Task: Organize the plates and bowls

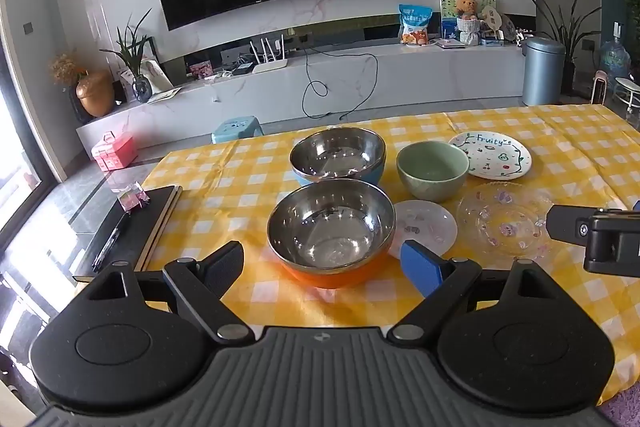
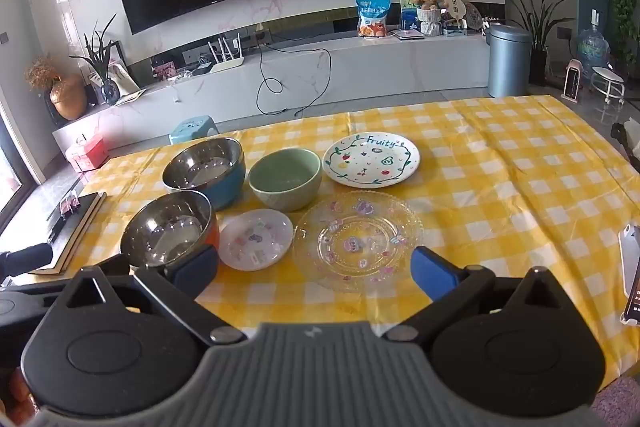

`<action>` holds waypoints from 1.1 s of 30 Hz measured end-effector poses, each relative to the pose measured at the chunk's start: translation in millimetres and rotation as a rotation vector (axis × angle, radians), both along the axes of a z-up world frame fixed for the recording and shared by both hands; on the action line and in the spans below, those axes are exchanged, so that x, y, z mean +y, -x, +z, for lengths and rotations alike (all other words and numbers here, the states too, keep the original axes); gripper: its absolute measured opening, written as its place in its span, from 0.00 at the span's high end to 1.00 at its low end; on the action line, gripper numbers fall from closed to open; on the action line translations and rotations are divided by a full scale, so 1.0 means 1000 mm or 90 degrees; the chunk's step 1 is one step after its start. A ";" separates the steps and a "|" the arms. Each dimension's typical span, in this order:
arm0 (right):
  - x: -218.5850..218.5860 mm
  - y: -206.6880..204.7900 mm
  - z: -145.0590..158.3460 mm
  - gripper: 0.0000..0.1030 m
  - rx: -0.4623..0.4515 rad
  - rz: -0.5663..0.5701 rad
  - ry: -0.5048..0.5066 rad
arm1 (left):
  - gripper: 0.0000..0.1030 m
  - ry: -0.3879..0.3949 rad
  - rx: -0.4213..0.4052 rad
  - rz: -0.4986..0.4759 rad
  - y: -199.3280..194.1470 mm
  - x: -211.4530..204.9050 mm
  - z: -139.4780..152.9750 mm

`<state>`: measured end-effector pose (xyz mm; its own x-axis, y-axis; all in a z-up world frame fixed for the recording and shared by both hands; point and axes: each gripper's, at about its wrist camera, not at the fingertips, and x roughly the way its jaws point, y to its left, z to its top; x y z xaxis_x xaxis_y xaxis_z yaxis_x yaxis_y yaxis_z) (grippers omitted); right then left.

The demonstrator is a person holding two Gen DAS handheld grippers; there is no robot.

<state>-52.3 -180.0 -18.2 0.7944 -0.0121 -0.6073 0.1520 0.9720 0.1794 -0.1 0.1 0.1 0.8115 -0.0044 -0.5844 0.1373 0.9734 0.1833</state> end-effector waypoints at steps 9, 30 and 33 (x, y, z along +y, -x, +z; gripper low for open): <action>0.000 0.000 -0.001 0.02 0.001 -0.002 0.002 | 0.00 0.001 0.000 0.000 0.000 0.000 0.000; 0.006 0.001 -0.005 0.02 0.006 0.002 0.012 | 0.00 0.002 0.003 -0.002 0.002 0.004 -0.003; 0.006 0.001 -0.005 0.02 0.006 0.003 0.012 | 0.00 0.003 0.003 -0.002 0.002 0.004 -0.003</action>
